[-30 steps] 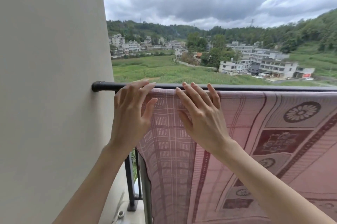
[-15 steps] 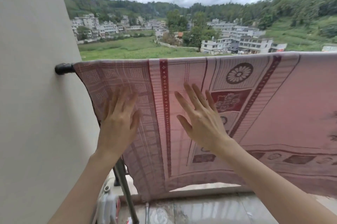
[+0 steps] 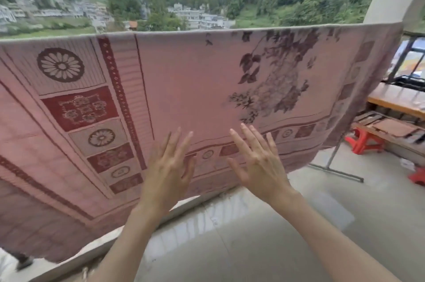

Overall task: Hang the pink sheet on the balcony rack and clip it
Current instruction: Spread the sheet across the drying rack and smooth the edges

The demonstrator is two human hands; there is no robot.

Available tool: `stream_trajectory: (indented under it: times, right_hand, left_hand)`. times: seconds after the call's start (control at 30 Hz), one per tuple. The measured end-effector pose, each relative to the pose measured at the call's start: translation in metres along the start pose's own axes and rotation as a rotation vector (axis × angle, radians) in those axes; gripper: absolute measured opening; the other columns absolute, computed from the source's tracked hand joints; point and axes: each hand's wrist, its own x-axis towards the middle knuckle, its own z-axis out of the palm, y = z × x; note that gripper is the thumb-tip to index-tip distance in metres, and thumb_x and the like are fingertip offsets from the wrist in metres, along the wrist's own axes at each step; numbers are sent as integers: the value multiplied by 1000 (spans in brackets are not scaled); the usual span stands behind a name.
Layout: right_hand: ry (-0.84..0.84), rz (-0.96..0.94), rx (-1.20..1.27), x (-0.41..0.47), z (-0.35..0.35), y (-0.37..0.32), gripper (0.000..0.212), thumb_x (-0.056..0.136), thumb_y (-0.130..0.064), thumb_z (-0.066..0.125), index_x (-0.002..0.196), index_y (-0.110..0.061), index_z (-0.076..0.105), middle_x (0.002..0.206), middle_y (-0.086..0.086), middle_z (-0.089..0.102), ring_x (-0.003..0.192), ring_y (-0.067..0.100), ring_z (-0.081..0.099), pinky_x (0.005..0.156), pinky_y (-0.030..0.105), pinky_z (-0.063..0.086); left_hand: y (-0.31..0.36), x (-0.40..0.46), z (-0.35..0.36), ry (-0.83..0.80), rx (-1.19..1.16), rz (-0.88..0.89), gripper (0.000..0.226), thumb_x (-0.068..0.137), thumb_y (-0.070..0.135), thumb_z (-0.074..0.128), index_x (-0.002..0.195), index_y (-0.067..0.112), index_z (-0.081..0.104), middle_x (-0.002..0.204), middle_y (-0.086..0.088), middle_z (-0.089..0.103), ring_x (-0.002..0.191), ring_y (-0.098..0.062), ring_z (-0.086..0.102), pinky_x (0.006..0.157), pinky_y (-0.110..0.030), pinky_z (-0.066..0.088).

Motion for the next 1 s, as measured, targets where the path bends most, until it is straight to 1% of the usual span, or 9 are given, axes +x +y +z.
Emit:
stream_trajectory:
  times: [0.07,0.13,0.23,0.43,0.57,0.67,0.8,0.9,1.0]
  right_hand:
    - [-9,96,-24,-34,-13,36,63,88,-51,30,143,-22,33,150,9,34,139,26,30,112,53,19]
    - [7,196,-54,-66,-28,73,63,87,-52,31,142,-21,35,148,10,37,138,27,33,111,53,22]
    - [39,345,-110,-112,-48,127,62,86,-51,33,139,-21,39,144,10,43,134,28,39,108,52,25]
    - [23,586,-202,-186,-70,224,64,84,-52,31,137,-18,43,141,13,46,132,30,42,108,53,26]
    - [16,643,-273,-202,-76,278,70,84,-57,22,143,-21,34,150,10,33,140,26,28,114,48,13]
    - [10,696,-282,-191,-90,329,63,92,-54,32,146,-24,23,155,6,21,144,21,16,116,42,1]
    - [27,717,-277,-185,-118,382,63,93,-49,40,147,-27,18,157,3,15,145,18,9,118,43,1]
    - [4,774,-256,-191,-121,430,62,93,-50,39,147,-27,18,157,3,16,145,18,9,117,41,-1]
    - [2,815,-255,-209,-123,475,62,93,-49,38,147,-26,18,157,3,16,145,18,9,116,40,-1]
  left_hand:
    - [40,1,29,-68,-31,74,55,91,42,27,143,25,24,153,-3,22,143,-20,9,114,-49,19]
    - [82,7,55,-114,-57,164,55,90,40,27,143,25,26,152,-5,26,143,-24,13,114,-52,18]
    - [145,22,90,-160,-119,259,55,91,41,25,143,24,28,152,-5,25,143,-24,13,115,-47,12]
    - [252,29,184,-273,-242,421,56,90,43,24,142,24,29,151,-6,29,142,-25,17,113,-44,12]
    - [297,56,231,-295,-245,539,60,90,49,20,143,23,29,151,-7,28,142,-28,17,114,-49,15]
    - [333,102,257,-275,-279,553,55,92,46,23,143,25,25,152,-6,26,143,-27,14,115,-48,16]
    - [387,134,278,-255,-341,515,51,96,39,38,144,28,24,154,0,22,144,-20,8,116,-41,9]
    - [425,147,315,-354,-359,547,53,95,47,25,144,27,24,154,0,20,144,-19,6,115,-38,5]
    - [464,156,353,-378,-343,588,65,87,54,11,144,26,25,154,-2,21,144,-21,8,114,-35,4]
